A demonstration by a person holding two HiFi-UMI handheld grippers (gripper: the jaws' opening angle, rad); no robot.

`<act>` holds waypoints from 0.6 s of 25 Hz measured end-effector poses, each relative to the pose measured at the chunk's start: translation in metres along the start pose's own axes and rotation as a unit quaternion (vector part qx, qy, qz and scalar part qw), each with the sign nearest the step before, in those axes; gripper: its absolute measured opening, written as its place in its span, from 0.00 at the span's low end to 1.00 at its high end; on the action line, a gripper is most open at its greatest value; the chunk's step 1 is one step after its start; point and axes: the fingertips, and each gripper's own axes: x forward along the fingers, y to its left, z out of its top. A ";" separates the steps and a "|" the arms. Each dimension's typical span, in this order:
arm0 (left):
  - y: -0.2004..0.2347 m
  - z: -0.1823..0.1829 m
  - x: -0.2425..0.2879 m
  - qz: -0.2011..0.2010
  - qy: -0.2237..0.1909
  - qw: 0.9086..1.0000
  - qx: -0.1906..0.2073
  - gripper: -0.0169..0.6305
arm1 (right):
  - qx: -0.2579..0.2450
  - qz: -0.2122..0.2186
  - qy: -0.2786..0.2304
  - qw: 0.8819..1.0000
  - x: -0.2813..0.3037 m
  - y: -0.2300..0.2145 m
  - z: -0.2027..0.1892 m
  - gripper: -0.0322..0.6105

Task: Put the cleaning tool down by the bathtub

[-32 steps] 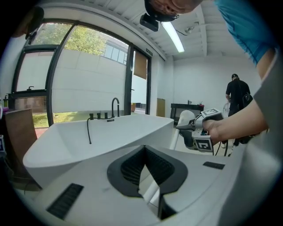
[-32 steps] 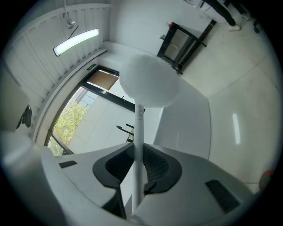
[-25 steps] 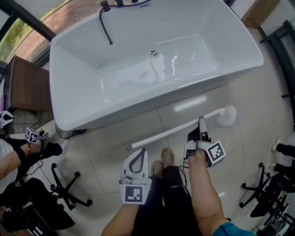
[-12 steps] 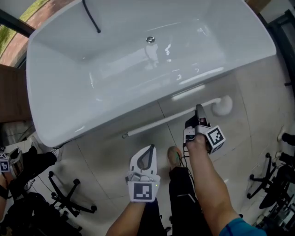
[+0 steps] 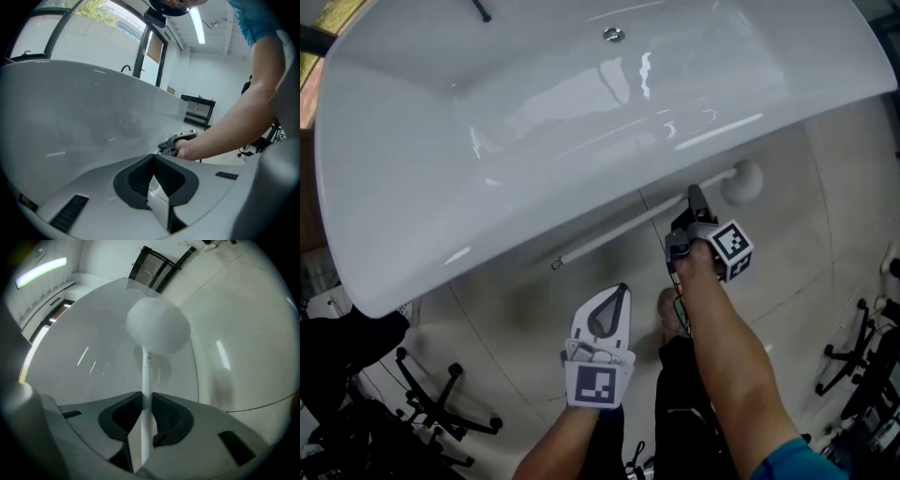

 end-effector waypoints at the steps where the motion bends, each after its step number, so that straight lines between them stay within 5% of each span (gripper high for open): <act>1: 0.004 -0.005 0.002 -0.001 -0.001 1.000 0.000 0.03 | -0.003 -0.003 0.000 1.000 0.010 -0.006 -0.004 0.19; 6: 0.028 -0.028 0.016 -0.004 0.012 1.000 0.009 0.03 | -0.014 -0.035 -0.005 0.999 0.062 -0.048 -0.021 0.18; 15: 0.053 -0.015 0.038 0.020 -0.028 0.999 -0.007 0.03 | -0.025 -0.097 0.019 0.995 0.110 -0.121 -0.038 0.18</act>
